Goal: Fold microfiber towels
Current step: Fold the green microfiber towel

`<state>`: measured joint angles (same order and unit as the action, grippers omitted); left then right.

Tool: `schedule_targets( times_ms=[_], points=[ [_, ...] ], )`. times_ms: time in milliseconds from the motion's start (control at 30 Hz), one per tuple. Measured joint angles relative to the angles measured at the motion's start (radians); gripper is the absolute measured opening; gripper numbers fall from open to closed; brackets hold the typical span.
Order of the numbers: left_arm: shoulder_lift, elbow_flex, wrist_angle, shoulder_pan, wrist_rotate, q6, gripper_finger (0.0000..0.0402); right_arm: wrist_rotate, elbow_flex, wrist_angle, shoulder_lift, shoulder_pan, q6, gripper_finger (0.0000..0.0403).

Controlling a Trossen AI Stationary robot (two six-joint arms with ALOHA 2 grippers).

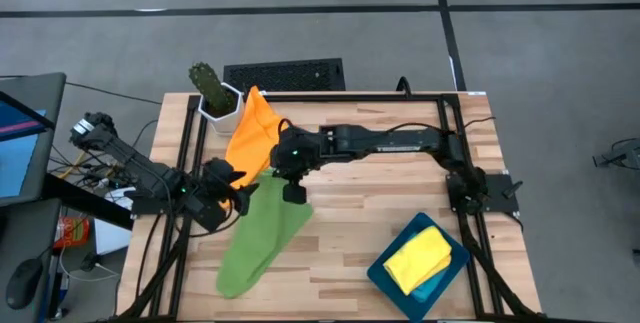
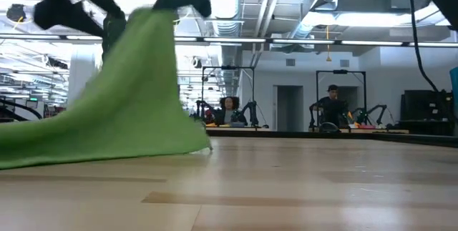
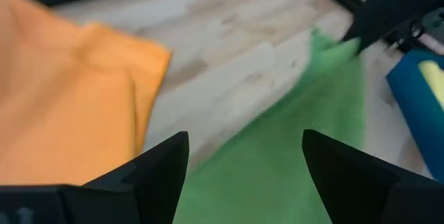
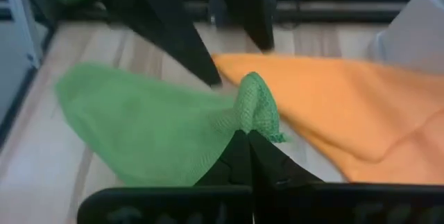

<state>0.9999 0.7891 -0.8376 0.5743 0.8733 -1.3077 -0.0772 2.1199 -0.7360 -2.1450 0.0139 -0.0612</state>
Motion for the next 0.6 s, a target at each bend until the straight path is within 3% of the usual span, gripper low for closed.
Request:
schedule_targets(
  times_ms=[167,367,600],
  points=[
    [-0.019,0.0,0.137,-0.09,0.019,0.225,0.0275,0.009,-0.004,-0.018,-0.005,0.006,-0.001,0.0005],
    [-0.074,0.0,0.164,-0.173,-0.047,0.324,0.0275,0.031,-0.002,-0.02,-0.002,0.034,-0.017,0.0008],
    [-0.106,0.0,0.251,-0.262,-0.304,0.504,0.0275,0.064,-0.002,-0.013,-0.004,0.048,-0.038,0.001]
  ],
)
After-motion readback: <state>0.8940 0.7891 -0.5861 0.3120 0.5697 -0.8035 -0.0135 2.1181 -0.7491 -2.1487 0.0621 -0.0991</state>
